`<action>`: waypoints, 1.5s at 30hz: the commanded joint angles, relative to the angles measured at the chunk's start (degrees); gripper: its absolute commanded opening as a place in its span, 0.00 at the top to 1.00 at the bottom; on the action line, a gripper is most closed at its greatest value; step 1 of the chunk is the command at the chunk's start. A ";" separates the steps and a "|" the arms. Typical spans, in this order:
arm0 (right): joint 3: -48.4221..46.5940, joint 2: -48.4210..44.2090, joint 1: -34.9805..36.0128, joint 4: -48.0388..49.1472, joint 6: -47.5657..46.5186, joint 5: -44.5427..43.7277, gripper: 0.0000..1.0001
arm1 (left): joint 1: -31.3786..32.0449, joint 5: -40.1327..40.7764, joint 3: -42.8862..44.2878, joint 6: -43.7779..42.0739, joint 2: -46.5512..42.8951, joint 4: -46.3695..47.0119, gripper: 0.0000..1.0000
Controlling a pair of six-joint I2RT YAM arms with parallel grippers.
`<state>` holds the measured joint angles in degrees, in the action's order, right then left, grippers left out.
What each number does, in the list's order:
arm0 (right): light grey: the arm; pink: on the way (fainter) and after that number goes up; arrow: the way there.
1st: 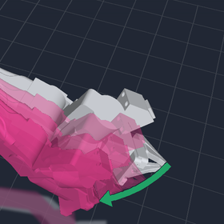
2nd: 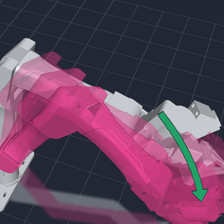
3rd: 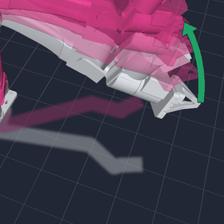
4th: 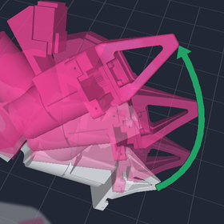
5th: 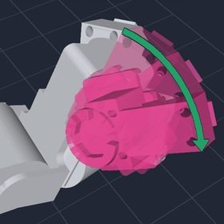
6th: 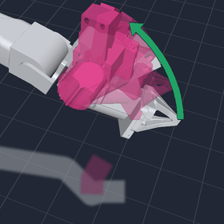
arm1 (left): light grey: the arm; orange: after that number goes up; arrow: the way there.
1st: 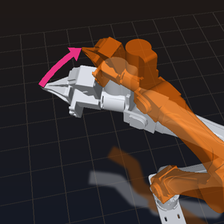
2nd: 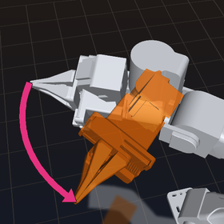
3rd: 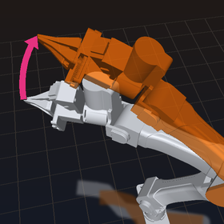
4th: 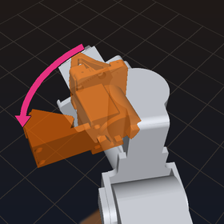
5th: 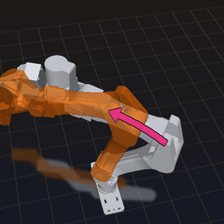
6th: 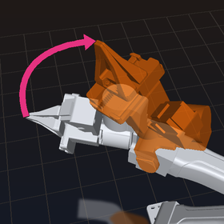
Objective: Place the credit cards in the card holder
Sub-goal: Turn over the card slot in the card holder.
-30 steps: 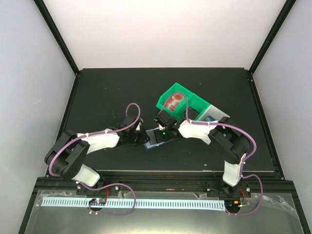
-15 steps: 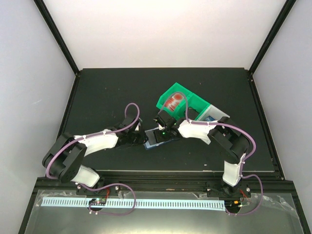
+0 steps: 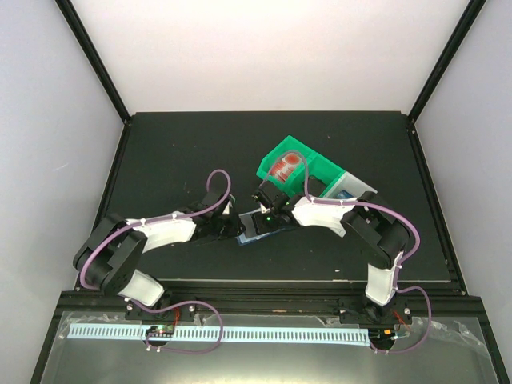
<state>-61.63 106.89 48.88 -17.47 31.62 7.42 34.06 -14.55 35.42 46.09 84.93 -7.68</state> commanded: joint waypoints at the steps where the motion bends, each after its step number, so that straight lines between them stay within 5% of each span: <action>1: 0.34 2.79 0.36 -1.51 0.11 -1.44 0.99 | -0.30 -2.10 0.40 0.17 1.15 2.83 0.80; 14: 0.49 2.21 0.35 -1.06 0.12 -1.27 0.99 | -0.23 -5.26 0.10 -0.69 0.72 6.27 0.83; 20: 0.63 -0.62 0.35 -0.44 0.28 -2.83 0.87 | -0.30 -7.07 0.00 -0.23 1.29 7.78 0.83; 31: 1.66 -5.44 0.42 -0.18 1.30 -6.04 0.84 | -0.31 -6.88 1.16 0.52 2.44 7.32 0.84; 45: 6.76 -18.37 0.33 1.20 3.35 -14.04 0.82 | -0.25 -15.99 3.16 1.35 4.01 12.35 0.66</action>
<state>-56.53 92.16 48.88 -17.12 33.58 -1.54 34.02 -25.98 35.62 46.78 87.48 0.64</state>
